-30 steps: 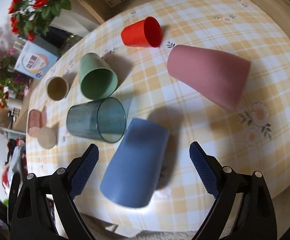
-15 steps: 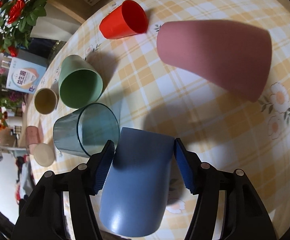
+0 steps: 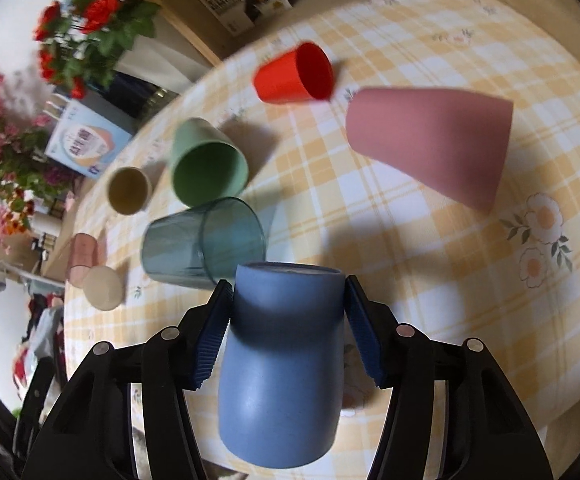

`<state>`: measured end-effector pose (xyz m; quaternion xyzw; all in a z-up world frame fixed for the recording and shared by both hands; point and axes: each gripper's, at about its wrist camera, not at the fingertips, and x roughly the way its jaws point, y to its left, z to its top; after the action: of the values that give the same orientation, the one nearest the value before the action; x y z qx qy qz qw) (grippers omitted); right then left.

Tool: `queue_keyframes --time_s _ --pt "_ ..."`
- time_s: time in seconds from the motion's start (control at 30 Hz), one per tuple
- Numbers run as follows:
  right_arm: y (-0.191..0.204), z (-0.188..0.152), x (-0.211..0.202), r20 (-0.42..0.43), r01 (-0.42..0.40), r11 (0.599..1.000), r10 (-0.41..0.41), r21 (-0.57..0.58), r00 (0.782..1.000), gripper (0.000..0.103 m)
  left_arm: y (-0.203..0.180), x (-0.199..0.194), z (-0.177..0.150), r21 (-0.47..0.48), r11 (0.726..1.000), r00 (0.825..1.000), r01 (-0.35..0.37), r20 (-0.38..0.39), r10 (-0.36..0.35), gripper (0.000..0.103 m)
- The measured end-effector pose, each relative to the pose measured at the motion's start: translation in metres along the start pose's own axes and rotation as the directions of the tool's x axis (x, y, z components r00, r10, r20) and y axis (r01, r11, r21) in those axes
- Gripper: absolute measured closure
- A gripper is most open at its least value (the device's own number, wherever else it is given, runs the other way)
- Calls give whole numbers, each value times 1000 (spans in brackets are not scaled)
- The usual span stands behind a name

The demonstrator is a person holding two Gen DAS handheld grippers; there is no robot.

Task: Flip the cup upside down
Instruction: 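Rotate the blue cup with the right gripper so its base faces up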

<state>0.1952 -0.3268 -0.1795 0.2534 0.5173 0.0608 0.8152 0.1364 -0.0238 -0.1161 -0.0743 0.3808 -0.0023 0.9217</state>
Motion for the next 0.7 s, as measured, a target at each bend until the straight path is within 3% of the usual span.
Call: queue_keyframes --time_s 0.3,0.7 --pt "-3 -31 -38 154 -7 997 19 -73 988 48 -8 -11 -2 4 1000 1000 -8 20 8 6" --pt "13 -30 -55 321 202 948 -116 -247 940 49 -11 -20 -3 2 1000 999 6 36 -6 6"
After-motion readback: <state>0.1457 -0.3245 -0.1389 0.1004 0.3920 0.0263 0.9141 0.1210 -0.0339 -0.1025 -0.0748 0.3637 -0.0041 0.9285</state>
